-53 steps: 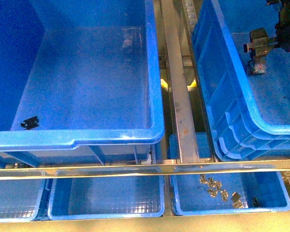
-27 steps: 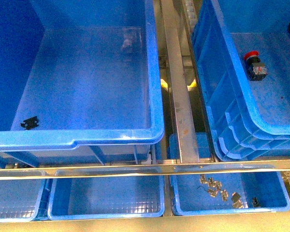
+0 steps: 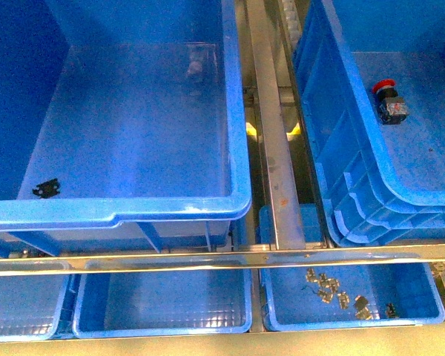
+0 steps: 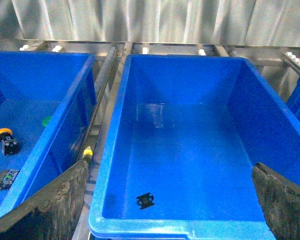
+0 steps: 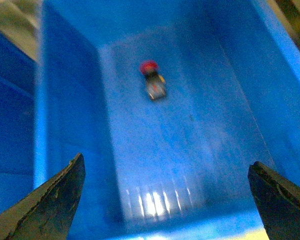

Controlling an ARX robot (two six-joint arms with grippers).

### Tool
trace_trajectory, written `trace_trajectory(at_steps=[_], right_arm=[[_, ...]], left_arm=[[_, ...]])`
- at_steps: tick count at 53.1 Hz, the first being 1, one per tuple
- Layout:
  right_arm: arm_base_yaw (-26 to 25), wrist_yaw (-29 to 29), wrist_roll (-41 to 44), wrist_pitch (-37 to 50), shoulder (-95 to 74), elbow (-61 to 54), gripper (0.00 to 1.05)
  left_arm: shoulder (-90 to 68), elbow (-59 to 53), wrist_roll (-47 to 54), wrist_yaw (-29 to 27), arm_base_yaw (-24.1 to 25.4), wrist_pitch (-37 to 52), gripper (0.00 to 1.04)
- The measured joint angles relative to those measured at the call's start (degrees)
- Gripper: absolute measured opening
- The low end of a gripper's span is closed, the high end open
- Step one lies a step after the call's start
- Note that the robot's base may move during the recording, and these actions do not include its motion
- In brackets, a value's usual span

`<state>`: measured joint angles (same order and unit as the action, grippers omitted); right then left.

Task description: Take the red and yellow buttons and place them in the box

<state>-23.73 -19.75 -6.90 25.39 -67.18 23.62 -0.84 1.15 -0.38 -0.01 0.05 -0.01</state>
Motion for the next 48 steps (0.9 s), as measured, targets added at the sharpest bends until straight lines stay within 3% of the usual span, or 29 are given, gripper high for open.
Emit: trace_trajectory(at_steps=[5, 8, 24, 41, 48], right_arm=[[2.9, -0.5, 3.9, 18.9, 1.1, -8.2, 0.72], [4.4, 0.3, 5.0, 22.7, 2.9, -10.5, 0.64], [12.9, 9.4, 6.6, 17.3, 18.4, -18.5, 0.03], [17.6, 13.9, 6.8, 12.8, 27.5, -22.3, 0.04], [22.4, 19.1, 6.7, 8.3, 32.6, -22.4, 0.04]], left_arm=[[0.0, 0.0, 0.0, 0.0, 0.0, 0.0, 0.97], [0.0, 0.0, 0.0, 0.0, 0.0, 0.0, 0.97], [0.0, 0.0, 0.0, 0.0, 0.0, 0.0, 0.97], [0.0, 0.0, 0.0, 0.0, 0.0, 0.0, 0.97], [0.0, 0.0, 0.0, 0.0, 0.0, 0.0, 0.97]])
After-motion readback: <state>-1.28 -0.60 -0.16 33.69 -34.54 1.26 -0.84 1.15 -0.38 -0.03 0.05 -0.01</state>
